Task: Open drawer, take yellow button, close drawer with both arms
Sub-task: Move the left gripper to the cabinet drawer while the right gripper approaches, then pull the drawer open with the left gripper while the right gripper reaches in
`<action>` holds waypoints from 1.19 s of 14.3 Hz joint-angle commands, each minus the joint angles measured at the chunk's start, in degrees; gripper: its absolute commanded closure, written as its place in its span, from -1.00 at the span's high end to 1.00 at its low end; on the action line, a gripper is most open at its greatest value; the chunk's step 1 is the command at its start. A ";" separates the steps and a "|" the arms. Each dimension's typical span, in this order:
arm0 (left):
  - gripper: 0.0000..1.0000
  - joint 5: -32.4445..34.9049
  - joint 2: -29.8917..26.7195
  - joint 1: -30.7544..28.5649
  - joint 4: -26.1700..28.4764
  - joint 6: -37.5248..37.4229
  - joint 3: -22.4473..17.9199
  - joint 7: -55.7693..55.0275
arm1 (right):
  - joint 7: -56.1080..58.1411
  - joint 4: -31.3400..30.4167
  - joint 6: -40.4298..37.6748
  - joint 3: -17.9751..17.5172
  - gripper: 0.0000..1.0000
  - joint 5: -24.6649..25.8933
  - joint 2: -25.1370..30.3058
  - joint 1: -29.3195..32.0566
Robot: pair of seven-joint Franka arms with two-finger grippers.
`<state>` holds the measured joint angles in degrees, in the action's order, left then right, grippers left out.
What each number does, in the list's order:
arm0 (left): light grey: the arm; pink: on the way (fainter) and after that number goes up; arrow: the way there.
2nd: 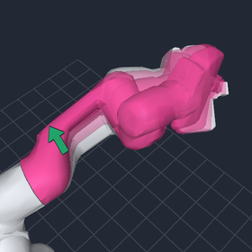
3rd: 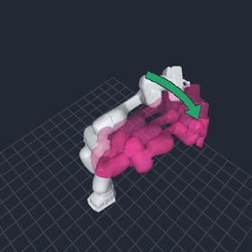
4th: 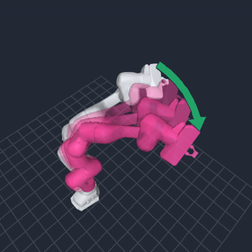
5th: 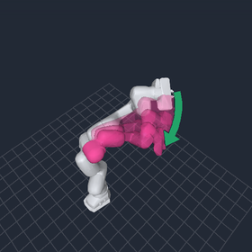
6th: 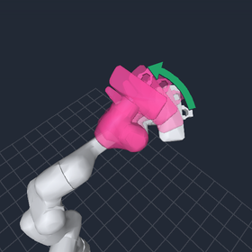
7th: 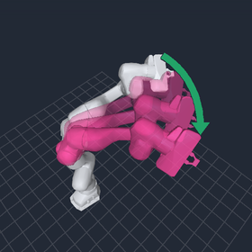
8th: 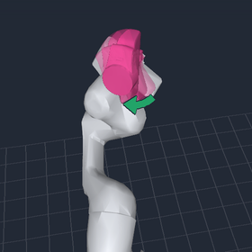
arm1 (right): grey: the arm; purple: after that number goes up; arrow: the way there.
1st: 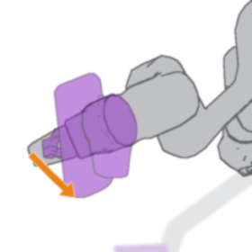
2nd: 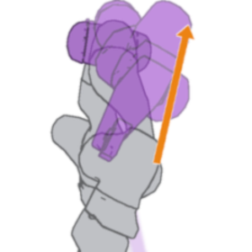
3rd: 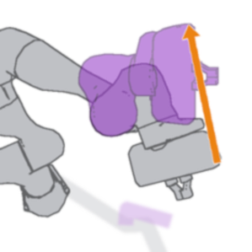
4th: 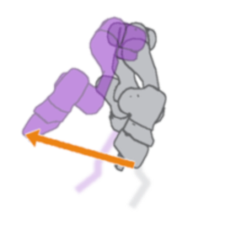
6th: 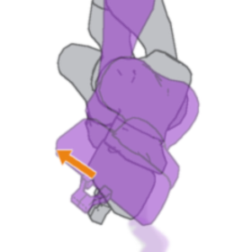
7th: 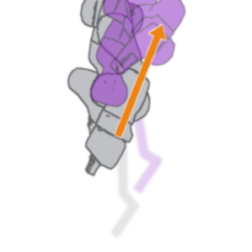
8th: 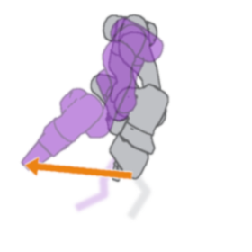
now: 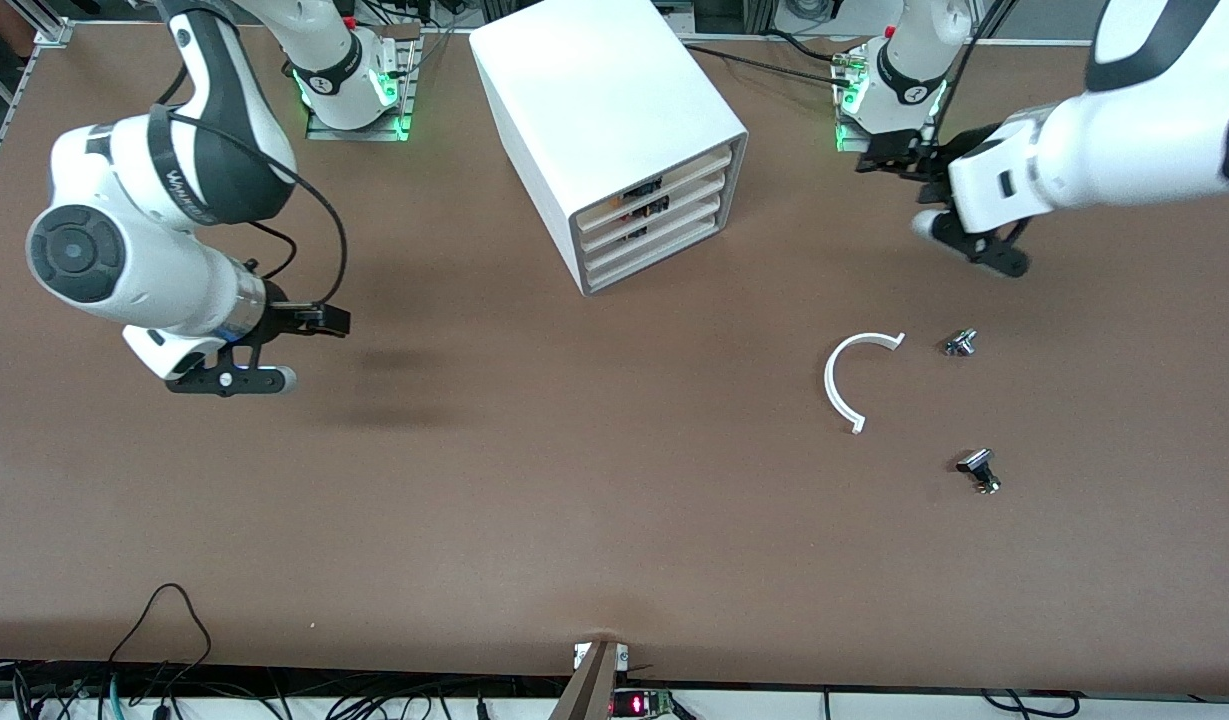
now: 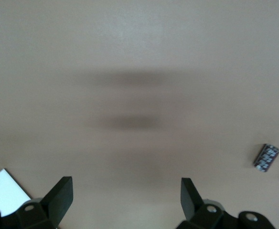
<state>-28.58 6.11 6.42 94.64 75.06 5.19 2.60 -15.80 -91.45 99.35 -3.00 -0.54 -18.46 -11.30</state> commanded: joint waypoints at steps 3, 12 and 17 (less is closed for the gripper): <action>0.99 -12.45 8.37 0.08 -1.04 -0.88 0.61 9.93 | -10.81 -0.05 1.46 0.10 1.00 -0.87 -1.40 -4.33; 0.81 -19.31 13.75 5.62 12.13 13.34 2.00 36.50 | -29.71 1.35 1.81 0.10 1.00 -0.08 -2.81 -11.89; 0.44 -26.53 13.75 5.97 20.14 15.90 2.28 46.25 | -36.49 4.08 1.19 0.10 1.00 -0.78 -2.99 -13.57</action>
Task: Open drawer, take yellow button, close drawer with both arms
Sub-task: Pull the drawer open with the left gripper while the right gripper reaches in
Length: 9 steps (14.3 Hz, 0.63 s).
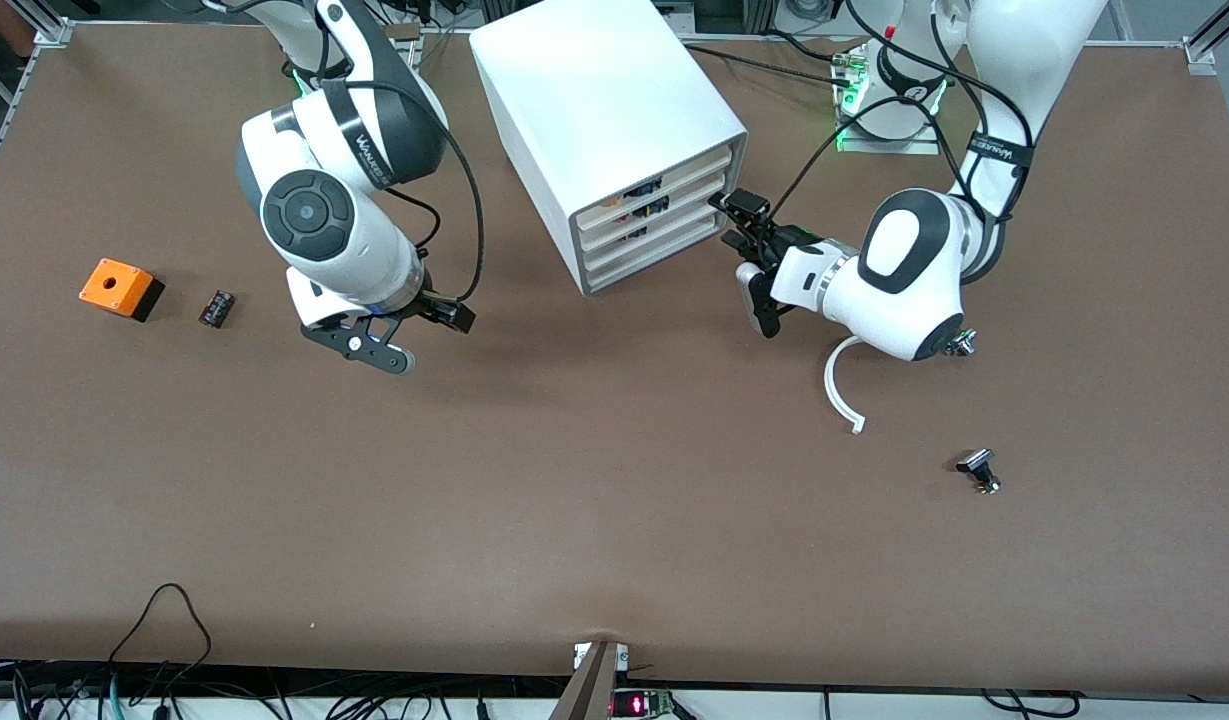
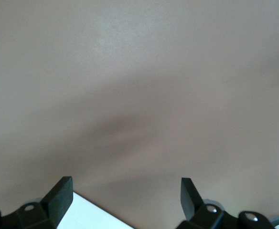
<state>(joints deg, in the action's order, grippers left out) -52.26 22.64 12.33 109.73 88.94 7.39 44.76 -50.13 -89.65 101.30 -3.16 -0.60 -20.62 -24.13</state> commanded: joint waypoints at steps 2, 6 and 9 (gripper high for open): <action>0.45 -3.11 -3.74 0.06 6.71 2.90 1.21 4.19 | -4.18 3.16 -0.49 0.26 1.00 -0.80 -0.83 -1.79; 0.37 -4.78 -4.54 0.06 8.83 4.31 3.50 4.28 | -7.26 5.45 -0.23 0.17 1.00 -0.89 -1.70 -3.20; 0.29 -6.09 -6.12 -0.02 12.34 8.16 6.84 4.28 | -9.54 7.82 -0.23 0.17 1.00 -1.50 -3.28 -4.43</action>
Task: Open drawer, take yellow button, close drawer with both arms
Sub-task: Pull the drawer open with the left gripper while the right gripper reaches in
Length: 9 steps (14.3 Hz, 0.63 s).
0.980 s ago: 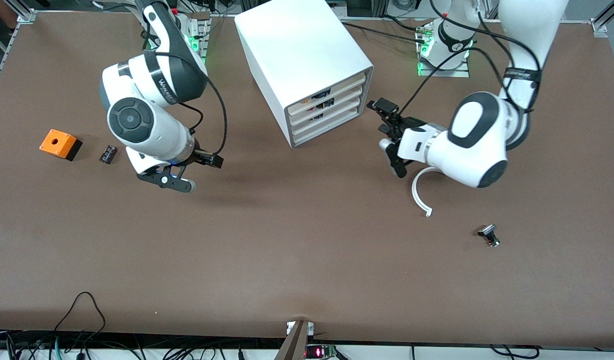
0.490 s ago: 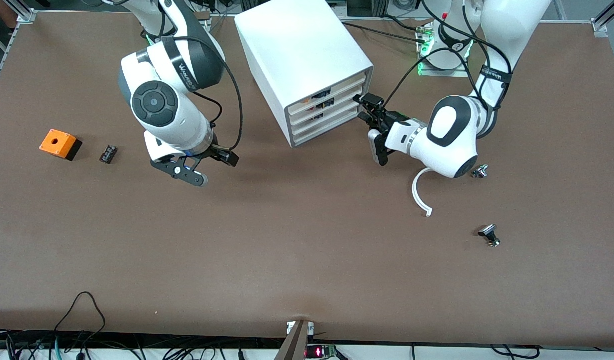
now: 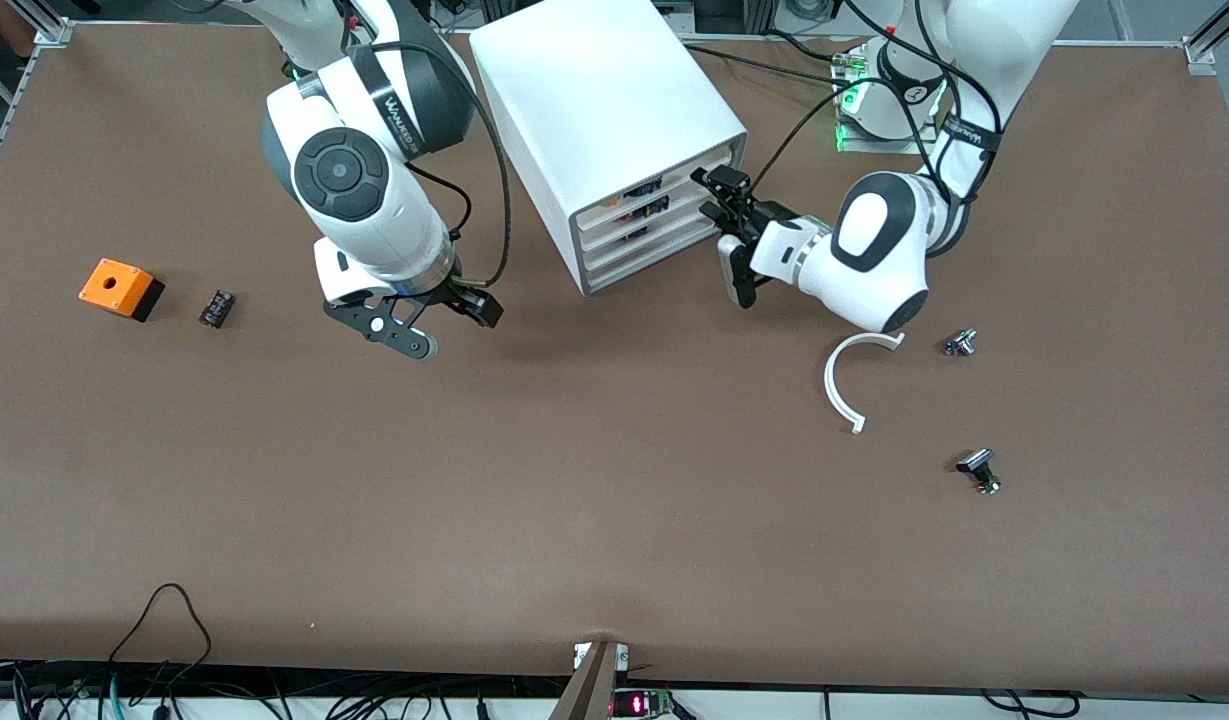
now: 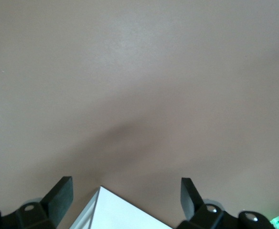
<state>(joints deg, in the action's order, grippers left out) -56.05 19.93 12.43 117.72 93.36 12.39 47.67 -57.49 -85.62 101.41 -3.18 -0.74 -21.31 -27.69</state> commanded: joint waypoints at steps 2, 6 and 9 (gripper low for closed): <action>-0.14 -2.48 -2.79 0.40 4.54 4.90 3.42 1.55 | -3.76 5.81 -0.42 0.19 1.00 -3.39 -3.65 -1.14; -1.00 -2.05 -2.79 0.14 4.01 6.49 4.40 1.64 | -7.27 8.97 -0.51 0.19 1.00 -3.66 -5.14 -1.31; -1.00 -0.65 -2.70 -1.35 2.53 6.13 3.70 1.55 | -8.95 11.17 -0.86 0.19 1.00 -3.66 -5.94 -1.40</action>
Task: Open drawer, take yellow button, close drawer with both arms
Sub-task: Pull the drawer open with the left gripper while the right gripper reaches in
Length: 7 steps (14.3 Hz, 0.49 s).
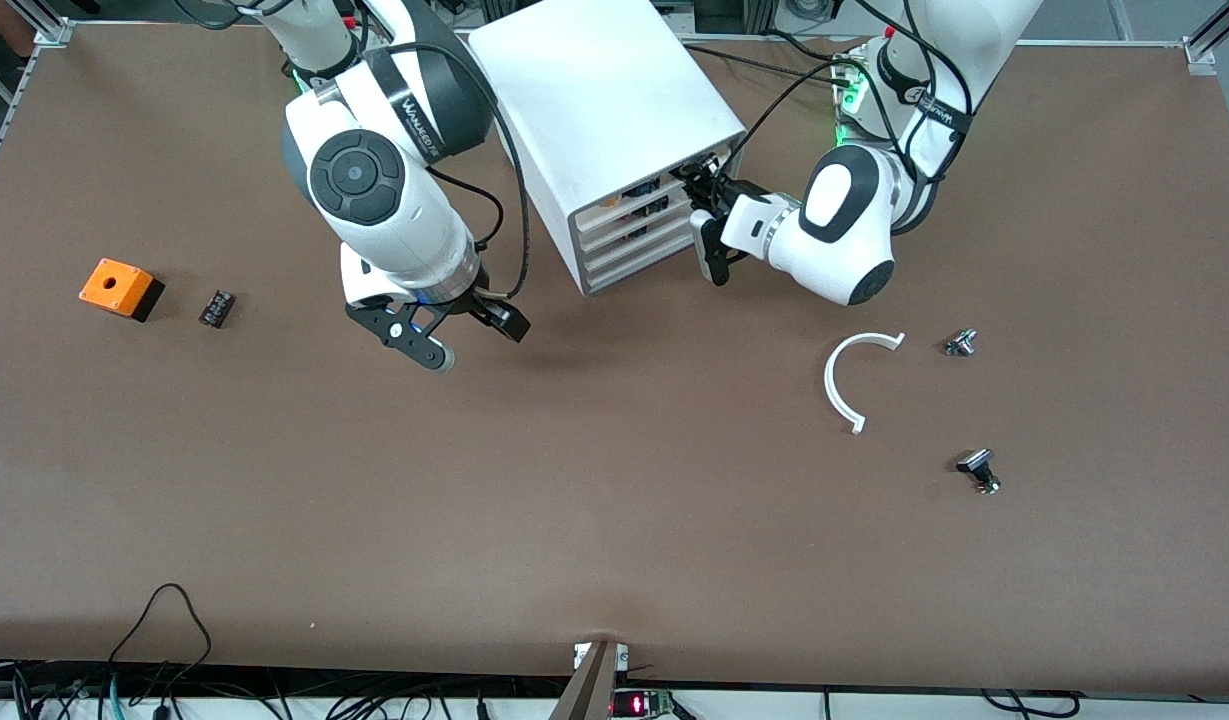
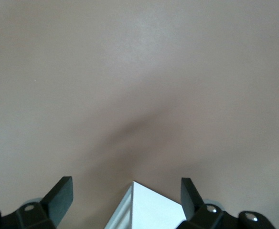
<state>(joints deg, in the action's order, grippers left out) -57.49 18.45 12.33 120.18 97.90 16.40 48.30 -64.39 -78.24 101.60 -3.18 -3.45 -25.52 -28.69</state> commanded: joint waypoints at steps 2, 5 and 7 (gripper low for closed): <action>-1.00 7.09 -0.35 -3.70 -3.53 1.59 -0.32 0.13 | -3.98 4.85 -0.79 0.19 1.00 -1.99 -2.16 -0.84; -1.00 12.22 2.63 -6.00 -8.90 1.50 -0.32 0.13 | -9.42 8.71 -0.61 0.19 1.00 -2.70 -4.09 -2.33; -1.00 13.10 5.44 -7.66 -11.80 1.41 -0.49 0.13 | -14.07 12.22 -0.88 0.19 1.00 -2.62 -6.02 -3.73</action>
<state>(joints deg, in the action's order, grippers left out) -48.94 20.01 5.85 113.36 97.26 16.24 48.37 -73.64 -72.08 101.66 -3.19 -5.37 -27.98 -30.63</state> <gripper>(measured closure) 0.881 0.000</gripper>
